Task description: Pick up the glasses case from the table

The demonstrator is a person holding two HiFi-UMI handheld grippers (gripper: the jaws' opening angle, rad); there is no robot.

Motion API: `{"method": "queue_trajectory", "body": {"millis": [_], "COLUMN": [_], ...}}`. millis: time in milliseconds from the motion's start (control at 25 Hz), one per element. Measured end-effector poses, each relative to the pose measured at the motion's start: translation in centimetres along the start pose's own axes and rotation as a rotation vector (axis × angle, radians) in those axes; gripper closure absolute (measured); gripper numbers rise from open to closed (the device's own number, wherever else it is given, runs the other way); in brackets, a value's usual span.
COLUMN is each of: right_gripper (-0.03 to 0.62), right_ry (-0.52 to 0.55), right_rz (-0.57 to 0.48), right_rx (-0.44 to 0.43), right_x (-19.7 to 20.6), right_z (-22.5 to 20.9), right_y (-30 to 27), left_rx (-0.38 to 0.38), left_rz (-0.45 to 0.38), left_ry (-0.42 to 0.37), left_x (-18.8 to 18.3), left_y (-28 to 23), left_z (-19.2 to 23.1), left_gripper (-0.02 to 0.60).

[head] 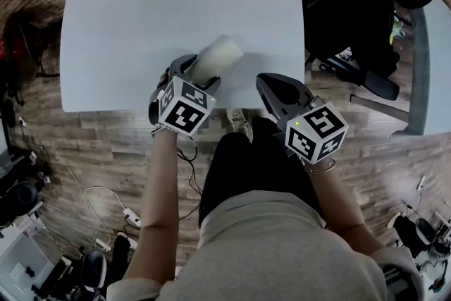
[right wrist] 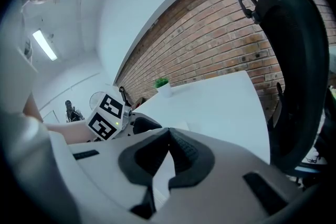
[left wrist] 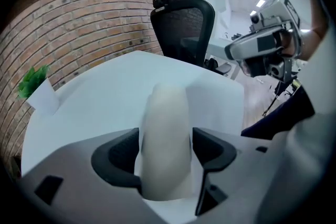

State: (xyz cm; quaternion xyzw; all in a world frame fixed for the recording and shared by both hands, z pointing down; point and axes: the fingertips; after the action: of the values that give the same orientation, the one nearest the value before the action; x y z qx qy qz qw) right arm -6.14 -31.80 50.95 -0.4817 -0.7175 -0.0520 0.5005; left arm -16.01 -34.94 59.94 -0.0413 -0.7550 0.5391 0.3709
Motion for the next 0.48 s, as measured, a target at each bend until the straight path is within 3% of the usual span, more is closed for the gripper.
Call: {"method": "queue_trajectory", "body": {"millis": [280,480], "right_gripper": [0.595,0.595], "right_ry": [-0.023,-0.028], "right_rz": [-0.008,-0.020], "right_rx": [0.010,0.019], "right_x": [0.17,-0.13], "right_z": [-0.90,-1.12], "right_y": [-0.76,-0.96], "left_rx": [0.022,0.025], "left_rz": [-0.048,-0.035], "left_ry": [0.008,0.021], "left_x": [0.26,0.22], "left_y": [-0.43,-0.34], "left_z": [-0.17,-0.11], "left_gripper": [0.282,0.284]}}
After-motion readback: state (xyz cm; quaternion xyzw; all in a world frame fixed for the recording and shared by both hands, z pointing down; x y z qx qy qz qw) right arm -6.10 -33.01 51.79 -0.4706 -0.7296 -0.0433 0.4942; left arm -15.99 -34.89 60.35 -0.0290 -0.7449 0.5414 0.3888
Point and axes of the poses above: the fingertips, and each gripper's own axes: y backward along the fingers, z to its left, x out of its underside, and after that the axes turned 8 degrees about -x, right-handed
